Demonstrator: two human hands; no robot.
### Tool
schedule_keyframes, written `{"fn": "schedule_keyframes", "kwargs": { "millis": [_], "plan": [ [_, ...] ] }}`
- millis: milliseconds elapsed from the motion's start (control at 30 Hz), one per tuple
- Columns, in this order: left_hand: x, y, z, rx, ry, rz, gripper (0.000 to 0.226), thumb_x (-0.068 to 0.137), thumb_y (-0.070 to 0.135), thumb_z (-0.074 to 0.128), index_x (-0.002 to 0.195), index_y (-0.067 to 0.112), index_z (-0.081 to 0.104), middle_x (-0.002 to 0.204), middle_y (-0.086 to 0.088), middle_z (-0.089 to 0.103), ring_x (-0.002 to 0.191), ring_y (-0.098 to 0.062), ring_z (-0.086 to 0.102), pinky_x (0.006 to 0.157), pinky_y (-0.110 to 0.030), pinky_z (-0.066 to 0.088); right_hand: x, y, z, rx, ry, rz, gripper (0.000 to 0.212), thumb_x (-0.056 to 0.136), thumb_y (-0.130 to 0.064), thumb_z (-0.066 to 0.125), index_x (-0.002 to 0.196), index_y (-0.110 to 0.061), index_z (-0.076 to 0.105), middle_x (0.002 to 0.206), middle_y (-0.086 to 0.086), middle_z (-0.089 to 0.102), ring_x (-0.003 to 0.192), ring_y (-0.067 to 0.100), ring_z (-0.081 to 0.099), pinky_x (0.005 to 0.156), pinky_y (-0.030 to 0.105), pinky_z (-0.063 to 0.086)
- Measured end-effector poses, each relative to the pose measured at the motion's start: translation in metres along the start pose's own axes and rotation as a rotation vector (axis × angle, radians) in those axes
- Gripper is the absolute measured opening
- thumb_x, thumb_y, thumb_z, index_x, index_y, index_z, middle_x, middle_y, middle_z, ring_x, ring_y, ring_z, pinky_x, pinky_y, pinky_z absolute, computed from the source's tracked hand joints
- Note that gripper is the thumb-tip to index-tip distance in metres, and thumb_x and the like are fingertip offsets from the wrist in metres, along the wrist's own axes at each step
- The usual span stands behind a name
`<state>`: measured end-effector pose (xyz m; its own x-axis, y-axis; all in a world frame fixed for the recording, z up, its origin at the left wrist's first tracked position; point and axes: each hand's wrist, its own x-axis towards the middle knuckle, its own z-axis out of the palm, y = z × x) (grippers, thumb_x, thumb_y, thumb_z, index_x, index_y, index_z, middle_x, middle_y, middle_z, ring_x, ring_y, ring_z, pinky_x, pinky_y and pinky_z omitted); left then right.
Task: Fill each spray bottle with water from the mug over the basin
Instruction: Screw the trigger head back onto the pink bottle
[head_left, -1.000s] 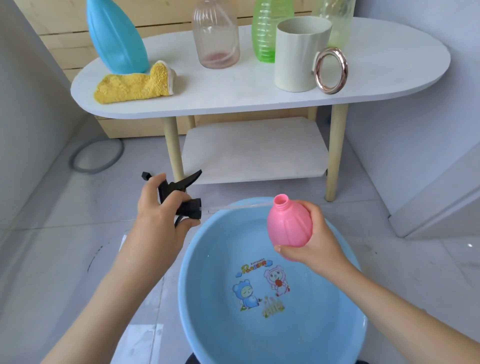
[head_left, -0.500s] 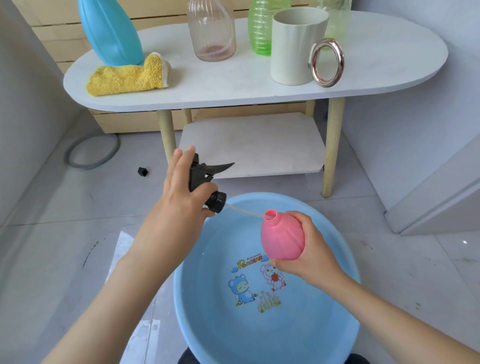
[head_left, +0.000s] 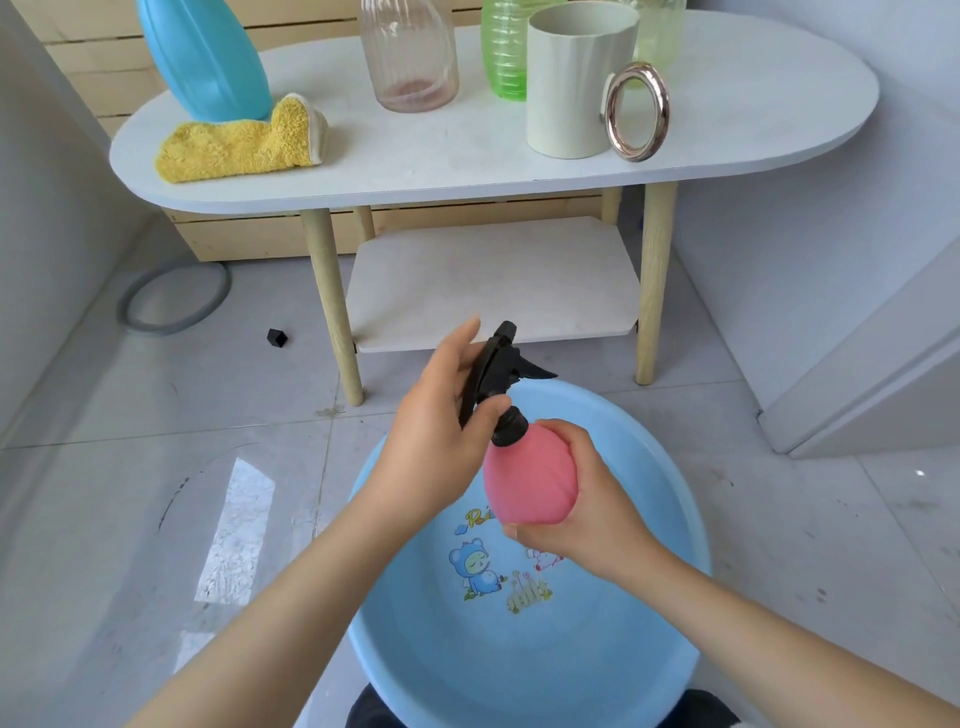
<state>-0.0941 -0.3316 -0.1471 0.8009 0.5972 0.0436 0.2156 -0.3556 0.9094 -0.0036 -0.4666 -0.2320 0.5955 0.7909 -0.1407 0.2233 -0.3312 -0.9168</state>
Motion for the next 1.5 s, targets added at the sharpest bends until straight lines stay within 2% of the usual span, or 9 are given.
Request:
{"fn": "schedule_keyframes", "kwargs": {
  "millis": [167,333,567,800,1000,1100,1233,1367,1500],
  "plan": [
    [-0.001,0.004,-0.003,-0.039,-0.070,0.021,0.049,0.090,0.006,0.061,0.121,0.043,0.053,0.119,0.021,0.062,0.111,-0.002,0.061,0.101,-0.030,0.046,-0.005,-0.005,0.000,0.027,-0.054,0.020,0.089,0.046,-0.039,0.082,0.117,-0.055,0.031,0.116,-0.031,0.041,0.105,0.005,0.053,0.073,0.039,0.057],
    [-0.004,0.003,-0.003,0.047,-0.044,0.060,0.064,0.086,0.010,0.067,0.122,0.056,0.043,0.102,0.023,0.068,0.098,-0.004,0.065,0.093,-0.026,0.050,-0.008,-0.010,0.000,0.070,-0.081,0.046,0.087,0.048,-0.034,0.083,0.119,-0.048,0.034,0.114,-0.032,0.042,0.103,0.000,0.052,0.074,0.037,0.057],
    [-0.004,-0.003,-0.010,-0.008,-0.096,0.013,0.033,0.088,0.009,0.064,0.106,0.035,0.056,0.103,0.005,0.069,0.100,-0.005,0.064,0.088,-0.024,0.049,-0.005,-0.015,-0.007,0.106,-0.134,0.051,0.085,0.048,-0.033,0.082,0.116,-0.054,0.035,0.117,-0.027,0.046,0.103,0.000,0.053,0.064,0.023,0.055],
    [-0.003,-0.002,-0.009,0.050,-0.126,0.038,0.045,0.069,0.034,0.081,0.106,0.041,0.055,0.096,0.011,0.065,0.094,-0.007,0.061,0.087,-0.032,0.051,-0.004,-0.021,-0.006,0.112,-0.167,0.047,0.084,0.049,-0.035,0.082,0.111,-0.060,0.032,0.118,-0.028,0.045,0.102,-0.005,0.052,0.064,0.011,0.049],
    [0.001,-0.011,-0.012,-0.216,-0.183,-0.067,0.066,0.068,0.016,0.078,0.122,0.037,0.047,0.101,-0.022,0.065,0.101,-0.030,0.062,0.101,-0.045,0.045,-0.006,-0.020,-0.008,0.167,-0.181,0.064,0.082,0.050,-0.031,0.085,0.113,-0.052,0.037,0.109,-0.032,0.050,0.096,-0.014,0.052,0.066,0.006,0.046],
    [0.000,-0.013,-0.012,-0.261,-0.249,-0.092,0.056,0.076,0.012,0.070,0.123,0.028,0.045,0.108,-0.013,0.069,0.109,-0.027,0.062,0.102,-0.050,0.043,-0.005,-0.019,-0.008,0.161,-0.178,0.050,0.081,0.050,-0.033,0.083,0.113,-0.053,0.036,0.108,-0.035,0.048,0.096,-0.016,0.050,0.066,0.007,0.046],
    [-0.001,-0.013,-0.011,-0.163,-0.241,-0.038,0.057,0.078,0.020,0.065,0.128,0.037,0.043,0.111,0.005,0.063,0.110,-0.017,0.058,0.100,-0.041,0.045,-0.003,-0.019,-0.009,0.157,-0.182,0.044,0.081,0.051,-0.034,0.083,0.113,-0.055,0.034,0.108,-0.035,0.047,0.097,-0.016,0.050,0.066,0.008,0.046],
    [0.002,-0.012,-0.017,-0.037,-0.219,0.031,0.063,0.077,0.024,0.066,0.135,0.037,0.044,0.112,-0.010,0.054,0.095,-0.013,0.053,0.086,-0.024,0.043,-0.001,-0.018,-0.009,0.157,-0.200,0.048,0.084,0.052,-0.032,0.085,0.114,-0.057,0.033,0.112,-0.033,0.047,0.098,-0.015,0.050,0.070,0.011,0.048],
    [0.002,-0.003,-0.024,-0.095,-0.320,-0.001,0.067,0.075,0.004,0.050,0.134,0.037,0.047,0.111,-0.008,0.056,0.091,-0.010,0.051,0.081,-0.020,0.043,0.000,-0.018,-0.009,0.157,-0.201,0.055,0.084,0.050,-0.035,0.083,0.114,-0.057,0.033,0.116,-0.030,0.047,0.101,-0.012,0.051,0.074,0.015,0.049]
  ]
}}
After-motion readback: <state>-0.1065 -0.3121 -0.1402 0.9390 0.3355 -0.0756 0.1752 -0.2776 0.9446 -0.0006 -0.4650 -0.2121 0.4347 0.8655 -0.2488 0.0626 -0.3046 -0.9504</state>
